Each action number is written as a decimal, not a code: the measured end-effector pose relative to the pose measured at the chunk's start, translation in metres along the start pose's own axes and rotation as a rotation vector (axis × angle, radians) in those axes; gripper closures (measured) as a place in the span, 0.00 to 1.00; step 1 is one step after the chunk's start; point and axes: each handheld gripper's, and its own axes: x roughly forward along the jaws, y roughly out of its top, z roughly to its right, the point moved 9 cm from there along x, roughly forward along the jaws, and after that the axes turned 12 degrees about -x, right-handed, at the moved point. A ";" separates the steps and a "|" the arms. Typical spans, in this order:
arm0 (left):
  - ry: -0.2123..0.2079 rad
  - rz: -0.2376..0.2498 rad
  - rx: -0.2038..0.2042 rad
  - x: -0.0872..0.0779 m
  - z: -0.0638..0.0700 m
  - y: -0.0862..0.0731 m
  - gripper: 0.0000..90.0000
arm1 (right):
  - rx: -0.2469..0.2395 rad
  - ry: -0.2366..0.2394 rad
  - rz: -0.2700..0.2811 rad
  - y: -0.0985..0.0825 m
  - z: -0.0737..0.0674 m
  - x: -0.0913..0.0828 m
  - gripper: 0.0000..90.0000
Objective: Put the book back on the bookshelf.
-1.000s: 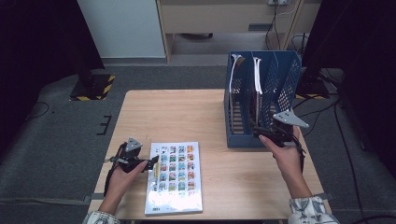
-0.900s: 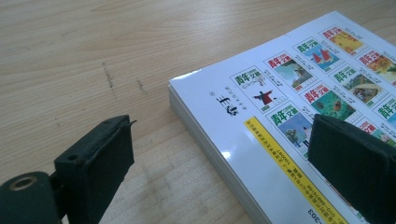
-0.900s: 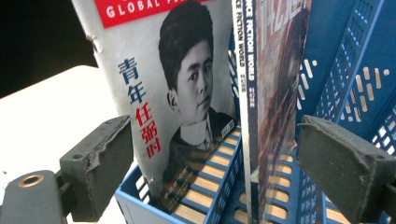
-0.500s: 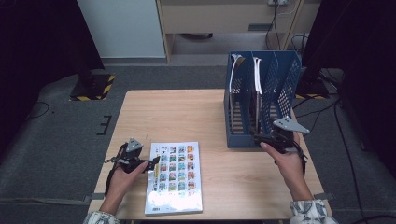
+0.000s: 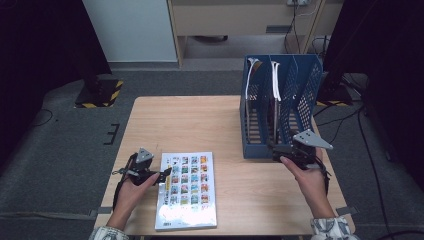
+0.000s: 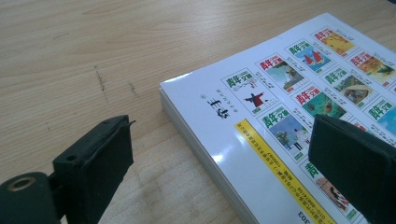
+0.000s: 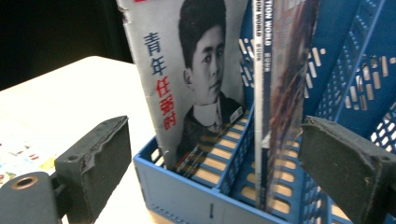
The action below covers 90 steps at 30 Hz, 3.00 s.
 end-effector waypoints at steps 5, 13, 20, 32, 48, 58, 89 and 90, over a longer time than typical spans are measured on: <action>-0.002 0.002 0.006 0.000 0.001 0.000 0.07 | -0.007 0.024 0.001 0.001 -0.011 -0.001 0.12; -0.010 -0.004 0.001 0.000 0.002 0.000 0.07 | -0.045 0.071 -0.011 0.001 -0.033 0.001 0.15; -0.016 -0.012 0.014 0.002 0.006 -0.001 0.06 | -0.086 0.120 -0.011 0.002 -0.055 0.004 0.15; -0.024 -0.031 0.024 0.005 0.013 -0.003 0.07 | -0.124 0.184 -0.026 -0.002 -0.081 0.009 0.15; -0.025 -0.041 0.027 0.008 0.016 -0.006 0.08 | -0.173 0.257 -0.057 -0.011 -0.109 0.018 0.15; -0.033 -0.075 0.014 0.012 0.017 -0.012 0.08 | -0.190 0.296 -0.153 -0.031 -0.129 0.045 0.14; -0.073 -0.095 -0.111 0.019 0.016 -0.021 0.03 | -0.243 0.367 -0.282 -0.060 -0.169 0.093 0.14; -0.072 -0.095 -0.111 0.019 0.016 -0.021 0.03 | -0.236 0.370 -0.287 -0.061 -0.169 0.091 0.14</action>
